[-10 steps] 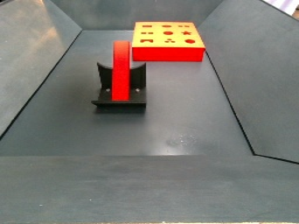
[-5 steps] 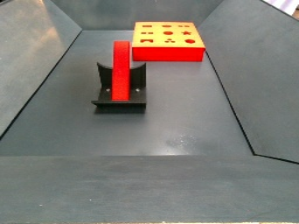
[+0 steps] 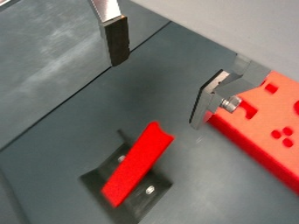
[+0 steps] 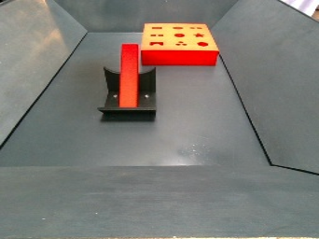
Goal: Pick up the arch object. Move up. Place the arch object on the fixture. Regrasp the arch object. Rotate the arch object. Move to above the board. Insert the arch object.
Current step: Regrasp the arch object.
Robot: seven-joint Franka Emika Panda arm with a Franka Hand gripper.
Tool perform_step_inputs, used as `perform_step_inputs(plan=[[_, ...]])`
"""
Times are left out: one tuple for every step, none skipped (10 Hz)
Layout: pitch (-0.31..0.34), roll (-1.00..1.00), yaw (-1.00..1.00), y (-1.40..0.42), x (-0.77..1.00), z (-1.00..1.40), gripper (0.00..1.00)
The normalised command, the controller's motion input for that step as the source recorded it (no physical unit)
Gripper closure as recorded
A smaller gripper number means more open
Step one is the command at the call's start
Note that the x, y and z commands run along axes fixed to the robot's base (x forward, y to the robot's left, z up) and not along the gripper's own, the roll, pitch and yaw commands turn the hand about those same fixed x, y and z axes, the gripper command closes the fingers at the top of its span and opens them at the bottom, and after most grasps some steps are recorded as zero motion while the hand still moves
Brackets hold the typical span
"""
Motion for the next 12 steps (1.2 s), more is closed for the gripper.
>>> perform_step_inputs(plan=[[0.053, 1.0, 0.03, -0.03, 0.05, -0.01, 0.0], [0.059, 1.0, 0.04, -0.03, 0.06, -0.01, 0.0], [0.078, 1.0, 0.04, -0.03, 0.07, -0.01, 0.0], [0.102, 1.0, 0.05, -0.04, 0.08, 0.0, 0.0], [0.122, 1.0, 0.06, -0.04, 0.1, 0.0, 0.0], [0.138, 1.0, 0.07, -0.04, 0.1, 0.0, 0.0], [0.181, 1.0, 0.1, -0.05, 0.11, -0.01, 0.0], [0.205, 1.0, 0.13, -0.05, 0.11, -0.01, 0.0], [0.231, 1.0, 0.18, -0.05, 0.11, -0.01, 0.0], [0.217, 0.81, 0.22, -0.05, 0.12, -0.01, 0.0], [0.188, 0.63, 0.24, -0.06, 0.12, -0.01, 0.0], [0.165, 0.51, 0.25, -0.06, 0.12, -0.01, 0.0]])
